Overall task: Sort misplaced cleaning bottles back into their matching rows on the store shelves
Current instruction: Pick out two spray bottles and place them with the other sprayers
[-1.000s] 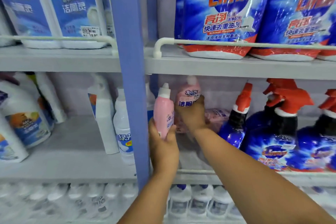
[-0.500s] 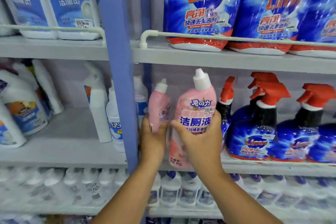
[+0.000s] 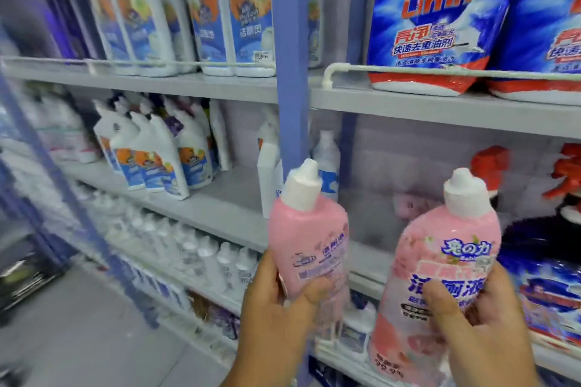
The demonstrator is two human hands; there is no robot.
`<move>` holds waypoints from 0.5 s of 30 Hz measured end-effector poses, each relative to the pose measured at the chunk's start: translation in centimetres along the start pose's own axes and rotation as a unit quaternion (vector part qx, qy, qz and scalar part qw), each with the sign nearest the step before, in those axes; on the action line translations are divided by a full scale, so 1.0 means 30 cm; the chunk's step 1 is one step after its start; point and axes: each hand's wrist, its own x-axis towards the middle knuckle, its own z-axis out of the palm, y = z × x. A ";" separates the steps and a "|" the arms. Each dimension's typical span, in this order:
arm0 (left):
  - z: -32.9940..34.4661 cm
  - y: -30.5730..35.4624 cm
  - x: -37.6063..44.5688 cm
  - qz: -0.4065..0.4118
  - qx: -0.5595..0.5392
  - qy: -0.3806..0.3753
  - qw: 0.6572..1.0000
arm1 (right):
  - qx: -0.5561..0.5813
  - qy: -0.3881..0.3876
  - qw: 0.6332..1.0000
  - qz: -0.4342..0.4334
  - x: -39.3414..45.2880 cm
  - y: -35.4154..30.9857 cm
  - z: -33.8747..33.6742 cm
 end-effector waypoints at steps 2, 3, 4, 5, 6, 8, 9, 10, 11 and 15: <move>-0.102 0.005 -0.011 -0.002 0.022 0.038 0.999 | 0.010 -0.047 0.998 0.028 -0.018 0.029 0.048; -0.157 0.004 -0.011 -0.006 0.033 0.062 0.998 | 0.012 -0.065 0.997 0.038 -0.030 0.045 0.075; -0.209 0.007 -0.005 -0.007 0.048 0.081 0.996 | 0.012 -0.077 0.996 0.048 -0.043 0.052 0.107; -0.257 0.008 0.007 -0.008 0.067 0.094 0.993 | 0.009 -0.085 0.995 0.057 -0.055 0.053 0.141; -0.301 0.007 0.025 -0.006 0.081 0.106 0.991 | 0.002 -0.094 0.993 0.064 -0.065 0.053 0.180; -0.383 -0.002 0.076 0.000 0.081 0.141 0.987 | -0.019 -0.129 0.989 0.069 -0.085 0.052 0.269; -0.422 -0.008 0.111 0.004 0.074 0.156 0.985 | -0.025 -0.144 0.987 0.068 -0.094 0.060 0.315; -0.457 -0.013 0.153 0.007 0.071 0.167 0.983 | -0.023 -0.151 0.986 0.070 -0.099 0.073 0.363; -0.491 -0.019 0.199 0.010 0.072 0.171 0.982 | -0.018 -0.153 0.985 0.074 -0.097 0.090 0.414; -0.609 -0.059 0.421 0.035 0.072 0.165 0.983 | 0.001 -0.162 0.984 0.079 -0.057 0.145 0.646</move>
